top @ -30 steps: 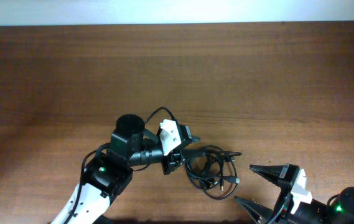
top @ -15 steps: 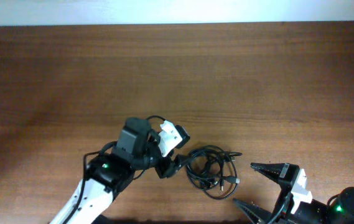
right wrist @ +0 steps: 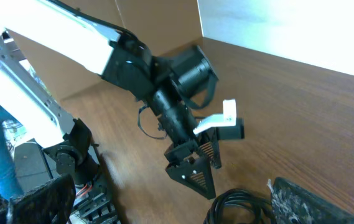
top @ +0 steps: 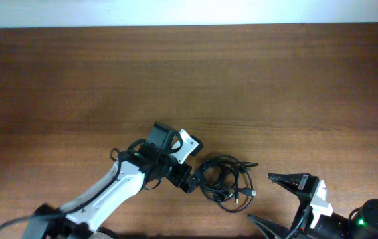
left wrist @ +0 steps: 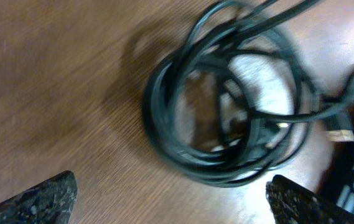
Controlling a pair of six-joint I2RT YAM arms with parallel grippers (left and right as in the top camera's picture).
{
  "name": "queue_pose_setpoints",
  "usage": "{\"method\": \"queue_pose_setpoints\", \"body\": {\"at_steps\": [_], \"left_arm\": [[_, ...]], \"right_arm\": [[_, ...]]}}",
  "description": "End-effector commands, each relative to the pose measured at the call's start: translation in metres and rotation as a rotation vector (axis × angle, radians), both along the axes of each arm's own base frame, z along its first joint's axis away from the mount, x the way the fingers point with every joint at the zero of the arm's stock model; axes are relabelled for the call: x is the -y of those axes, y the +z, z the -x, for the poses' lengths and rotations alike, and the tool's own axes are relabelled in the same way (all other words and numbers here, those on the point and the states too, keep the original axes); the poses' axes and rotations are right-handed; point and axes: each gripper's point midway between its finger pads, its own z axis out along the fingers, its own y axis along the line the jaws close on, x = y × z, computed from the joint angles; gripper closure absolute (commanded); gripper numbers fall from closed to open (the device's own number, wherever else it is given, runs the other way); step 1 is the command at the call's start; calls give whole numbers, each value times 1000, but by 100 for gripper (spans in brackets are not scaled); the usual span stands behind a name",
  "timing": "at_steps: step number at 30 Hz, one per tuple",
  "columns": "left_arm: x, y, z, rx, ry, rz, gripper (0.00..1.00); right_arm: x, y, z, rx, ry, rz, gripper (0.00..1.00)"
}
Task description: Untangle cables
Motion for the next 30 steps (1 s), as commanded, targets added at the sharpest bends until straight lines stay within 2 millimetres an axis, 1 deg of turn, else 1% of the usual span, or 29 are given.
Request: {"method": "queue_pose_setpoints", "body": {"at_steps": [1,3,5,11,16,19,21,23,27,30], "left_arm": [[-8,-21,-1,-74,72,-61,1],[-9,-27,1,-106,88,-73,1],[-9,-28,2,-110,88,-76,1],[-6,-26,-5,-80,88,-57,1],[-5,-26,-2,-93,83,-52,1],[0,-22,2,-116,73,-18,1],[-2,-25,9,-180,122,-34,1],[-3,-28,12,-202,159,-63,1],[-12,-38,6,-173,283,-174,1],[-9,-38,5,-163,290,-177,1]], "right_arm": [[1,6,2,25,-7,1,1],[1,6,2,25,-8,1,1],[1,6,2,25,-9,1,1],[1,5,2,25,-11,2,1],[1,5,2,25,-11,2,1],[1,5,2,25,-11,2,1],[2,5,1,26,-17,5,1],[4,4,-2,26,-37,12,1],[6,3,-4,25,-53,18,1],[6,3,-4,25,-53,18,1]]}}
